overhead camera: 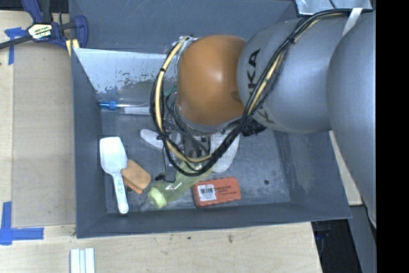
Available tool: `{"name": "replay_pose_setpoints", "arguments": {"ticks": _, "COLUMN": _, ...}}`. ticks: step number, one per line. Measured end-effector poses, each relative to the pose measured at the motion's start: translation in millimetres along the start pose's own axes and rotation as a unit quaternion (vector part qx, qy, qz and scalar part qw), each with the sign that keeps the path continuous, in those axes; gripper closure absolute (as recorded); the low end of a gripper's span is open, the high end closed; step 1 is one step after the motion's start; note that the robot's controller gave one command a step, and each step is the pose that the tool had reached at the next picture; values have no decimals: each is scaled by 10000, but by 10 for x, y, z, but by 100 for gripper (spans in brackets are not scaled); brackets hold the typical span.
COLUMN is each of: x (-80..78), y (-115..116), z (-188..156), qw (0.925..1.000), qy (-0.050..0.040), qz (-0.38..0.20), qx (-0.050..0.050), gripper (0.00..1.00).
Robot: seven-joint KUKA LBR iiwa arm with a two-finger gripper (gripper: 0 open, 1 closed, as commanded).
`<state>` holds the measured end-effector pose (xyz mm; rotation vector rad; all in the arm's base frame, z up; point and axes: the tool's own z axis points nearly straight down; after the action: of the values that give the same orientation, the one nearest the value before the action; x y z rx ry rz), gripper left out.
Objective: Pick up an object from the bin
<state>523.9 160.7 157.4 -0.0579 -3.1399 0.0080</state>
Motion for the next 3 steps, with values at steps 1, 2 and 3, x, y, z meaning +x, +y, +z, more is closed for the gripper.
{"name": "replay_pose_setpoints", "arguments": {"ticks": 1, "x": 41, "y": 335, "z": 333, "qw": 9993, "qy": -25, "qz": 373, "qx": -36, "gripper": 0}}
{"name": "replay_pose_setpoints", "arguments": {"ticks": 2, "x": 318, "y": 570, "z": 730, "qw": 10000, "qy": -14, "qz": -34, "qx": -23, "gripper": 100}}
{"name": "replay_pose_setpoints", "arguments": {"ticks": 3, "x": 318, "y": 570, "z": 730, "qw": 10000, "qy": -14, "qz": -33, "qx": -23, "gripper": 100}}
